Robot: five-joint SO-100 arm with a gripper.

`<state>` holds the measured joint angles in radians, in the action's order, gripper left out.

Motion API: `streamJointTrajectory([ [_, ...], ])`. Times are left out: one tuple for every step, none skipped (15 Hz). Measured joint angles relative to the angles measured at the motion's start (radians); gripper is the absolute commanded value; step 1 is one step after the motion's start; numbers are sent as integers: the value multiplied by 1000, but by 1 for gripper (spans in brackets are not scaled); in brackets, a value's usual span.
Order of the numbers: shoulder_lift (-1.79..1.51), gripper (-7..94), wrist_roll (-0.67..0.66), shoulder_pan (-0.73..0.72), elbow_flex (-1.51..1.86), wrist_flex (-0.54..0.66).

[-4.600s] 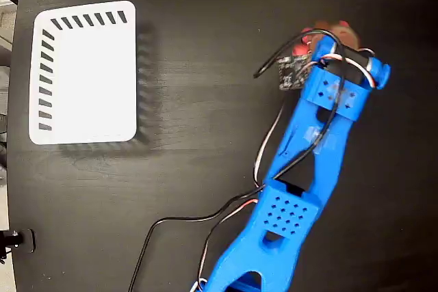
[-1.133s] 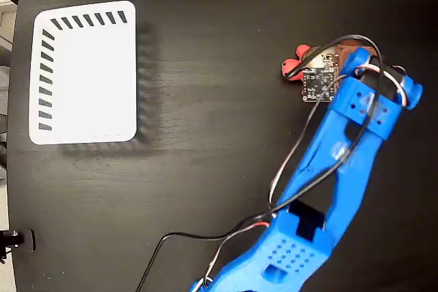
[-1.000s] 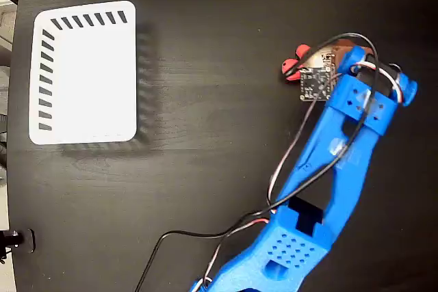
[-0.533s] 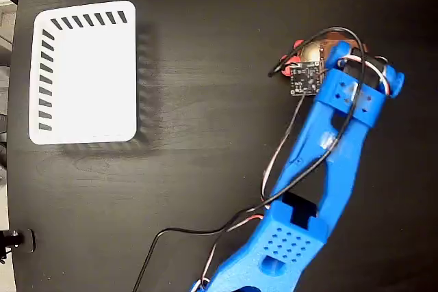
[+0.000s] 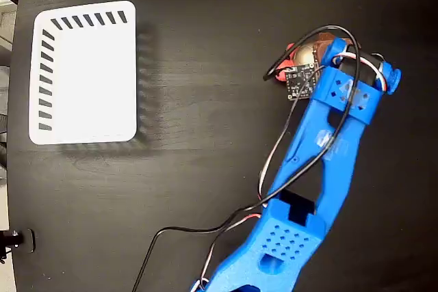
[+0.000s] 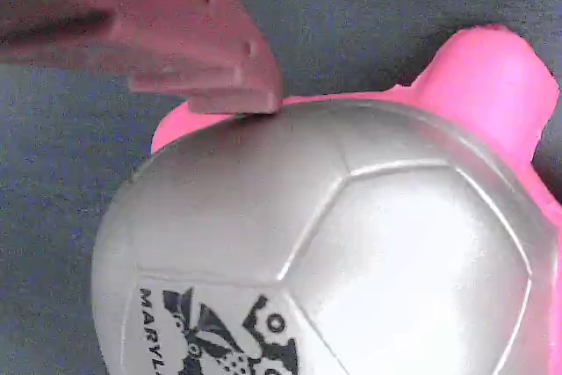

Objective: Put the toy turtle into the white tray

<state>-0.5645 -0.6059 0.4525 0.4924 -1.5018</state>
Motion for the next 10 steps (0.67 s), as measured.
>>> streamJointTrajectory([
  [0,17,0,0,0,2],
  [0,4,3,0,0,2],
  [0,-3,9,-3,0,2],
  [0,-3,21,-6,-2,2],
  [0,-3,37,-8,-2,2],
  [0,-3,44,-6,-2,6],
  [0,-3,60,-6,-2,12],
  [-2,-3,77,-6,2,14],
  [-5,-3,94,-3,9,14],
  [-23,-3,117,-3,31,14],
])
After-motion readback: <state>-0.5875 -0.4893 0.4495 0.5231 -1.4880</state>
